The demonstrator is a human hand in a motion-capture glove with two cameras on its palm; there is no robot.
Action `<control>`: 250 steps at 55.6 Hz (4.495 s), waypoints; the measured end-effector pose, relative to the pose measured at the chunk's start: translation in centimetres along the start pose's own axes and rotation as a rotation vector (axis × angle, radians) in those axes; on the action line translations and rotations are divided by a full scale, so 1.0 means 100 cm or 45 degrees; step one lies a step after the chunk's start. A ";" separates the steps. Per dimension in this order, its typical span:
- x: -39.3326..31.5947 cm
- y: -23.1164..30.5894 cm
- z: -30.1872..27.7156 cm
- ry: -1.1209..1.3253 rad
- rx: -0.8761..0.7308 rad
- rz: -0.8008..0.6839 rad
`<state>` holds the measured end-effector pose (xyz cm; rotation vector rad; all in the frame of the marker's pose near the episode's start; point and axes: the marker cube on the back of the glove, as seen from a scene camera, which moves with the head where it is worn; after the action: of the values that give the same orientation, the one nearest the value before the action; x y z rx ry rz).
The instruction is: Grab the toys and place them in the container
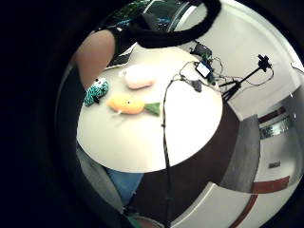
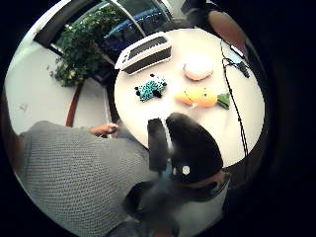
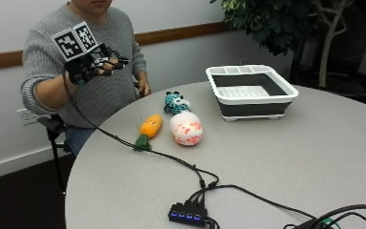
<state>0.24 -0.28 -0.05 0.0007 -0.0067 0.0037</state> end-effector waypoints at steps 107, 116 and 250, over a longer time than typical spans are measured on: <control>0.045 -0.270 0.105 -0.025 -0.121 0.232; 0.019 -0.289 0.086 -0.032 -0.142 0.149; 0.002 -0.094 0.214 -0.005 -0.317 0.086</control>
<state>0.35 -9.66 21.36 -0.2481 -0.0108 0.0701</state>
